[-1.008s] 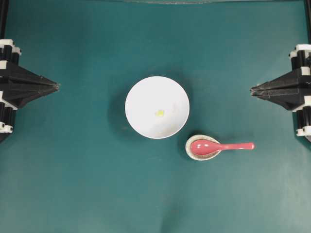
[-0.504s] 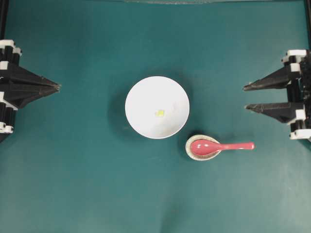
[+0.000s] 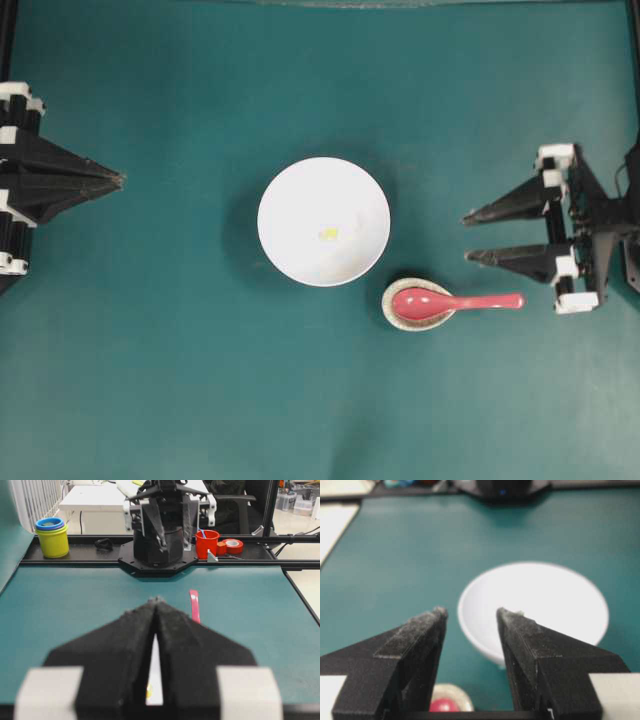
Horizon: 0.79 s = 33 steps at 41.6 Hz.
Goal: Scoop the yellow hexagonal prism block from the bowl with a spoon using the right arm.
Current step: 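Move the right gripper left toward the pink spoon handle, then close the right gripper on the pink spoon handle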
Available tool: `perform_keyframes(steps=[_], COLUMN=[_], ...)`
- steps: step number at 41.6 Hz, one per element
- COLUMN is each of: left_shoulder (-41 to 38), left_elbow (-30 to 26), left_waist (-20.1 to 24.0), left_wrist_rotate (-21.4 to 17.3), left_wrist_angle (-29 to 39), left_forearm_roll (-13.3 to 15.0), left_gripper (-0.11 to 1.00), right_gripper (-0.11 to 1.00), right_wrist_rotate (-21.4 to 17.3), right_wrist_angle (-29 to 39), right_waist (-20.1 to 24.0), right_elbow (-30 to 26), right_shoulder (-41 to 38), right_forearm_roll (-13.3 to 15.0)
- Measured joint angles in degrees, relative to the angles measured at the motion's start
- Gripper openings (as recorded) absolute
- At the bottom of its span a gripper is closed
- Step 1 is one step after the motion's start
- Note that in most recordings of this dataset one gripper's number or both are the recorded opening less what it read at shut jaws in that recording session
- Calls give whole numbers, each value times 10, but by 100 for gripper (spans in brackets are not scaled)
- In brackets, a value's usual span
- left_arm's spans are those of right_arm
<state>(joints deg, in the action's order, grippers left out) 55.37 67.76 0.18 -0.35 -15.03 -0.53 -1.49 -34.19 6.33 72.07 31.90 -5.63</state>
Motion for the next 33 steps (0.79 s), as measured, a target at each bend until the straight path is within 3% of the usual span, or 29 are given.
perform_keyframes(steps=[9, 22, 33], left_shoulder=[1, 0, -4], left_elbow=[0, 0, 0], left_waist=[0, 0, 0], left_wrist_rotate=[-1, -2, -2], left_wrist_angle=[0, 0, 0], left_forearm_roll=[0, -1, -1], left_gripper=[0, 0, 0], right_gripper=[52, 52, 52], right_wrist_rotate=[0, 0, 0], right_wrist_angle=[-84, -250, -316], right_waist=[48, 161, 233], right_elbow=[24, 48, 47], right_shoulder=[-74, -221, -330], right_forearm_roll=[-48, -178, -265])
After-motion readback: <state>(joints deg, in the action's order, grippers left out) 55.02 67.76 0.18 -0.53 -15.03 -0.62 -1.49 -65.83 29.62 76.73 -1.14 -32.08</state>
